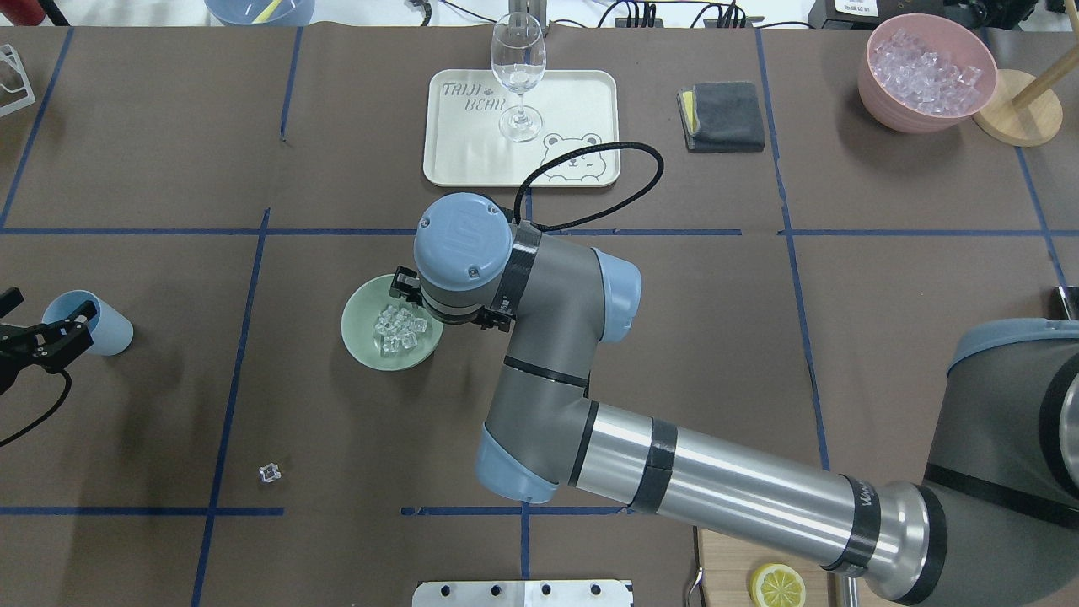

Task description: Pour ice into bowl

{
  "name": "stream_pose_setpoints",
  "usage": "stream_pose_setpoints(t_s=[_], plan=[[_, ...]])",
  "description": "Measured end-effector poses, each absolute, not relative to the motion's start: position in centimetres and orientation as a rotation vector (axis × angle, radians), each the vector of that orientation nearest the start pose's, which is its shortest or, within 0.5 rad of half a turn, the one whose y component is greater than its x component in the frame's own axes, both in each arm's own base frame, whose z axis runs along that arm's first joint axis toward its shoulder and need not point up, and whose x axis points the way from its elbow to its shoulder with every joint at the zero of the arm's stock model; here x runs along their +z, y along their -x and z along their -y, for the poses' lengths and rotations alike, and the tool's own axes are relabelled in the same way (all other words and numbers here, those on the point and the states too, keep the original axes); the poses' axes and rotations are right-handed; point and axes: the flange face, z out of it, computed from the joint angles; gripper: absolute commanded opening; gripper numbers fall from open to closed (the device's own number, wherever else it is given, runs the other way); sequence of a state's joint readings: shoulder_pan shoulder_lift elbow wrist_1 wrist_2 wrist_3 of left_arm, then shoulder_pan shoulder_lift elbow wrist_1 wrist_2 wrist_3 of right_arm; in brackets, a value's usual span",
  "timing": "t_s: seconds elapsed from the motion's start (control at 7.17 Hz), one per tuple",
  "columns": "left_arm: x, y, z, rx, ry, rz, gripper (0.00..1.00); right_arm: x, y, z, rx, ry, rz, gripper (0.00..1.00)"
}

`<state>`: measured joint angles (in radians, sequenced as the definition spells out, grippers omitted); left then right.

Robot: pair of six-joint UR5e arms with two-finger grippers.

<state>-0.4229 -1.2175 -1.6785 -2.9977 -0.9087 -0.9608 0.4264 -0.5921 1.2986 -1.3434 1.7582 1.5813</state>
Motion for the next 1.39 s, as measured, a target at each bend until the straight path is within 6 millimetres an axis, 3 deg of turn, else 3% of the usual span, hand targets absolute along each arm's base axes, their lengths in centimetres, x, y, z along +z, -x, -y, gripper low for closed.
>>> stream_pose_setpoints(t_s=[0.14,0.28,0.98,1.25,1.39], plan=[[58.8,-22.7,32.4,-0.222,-1.067,-0.695,1.0,13.0,68.4,42.8,0.307,-0.019,0.941,0.66],[58.1,-21.8,33.1,-0.211,-1.072,-0.695,1.0,13.5,69.2,42.5,0.298,-0.015,0.931,0.01],[55.9,-15.3,38.4,-0.061,-0.986,-0.714,1.0,13.1,69.2,42.3,0.219,-0.044,0.944,0.0],[51.3,-15.4,43.3,-0.041,-0.848,-0.713,1.0,11.8,66.4,43.3,0.211,-0.022,0.995,0.0],[48.3,-16.0,46.0,-0.039,-0.781,-0.715,1.0,12.1,63.3,44.5,0.219,-0.01,1.024,0.0]])
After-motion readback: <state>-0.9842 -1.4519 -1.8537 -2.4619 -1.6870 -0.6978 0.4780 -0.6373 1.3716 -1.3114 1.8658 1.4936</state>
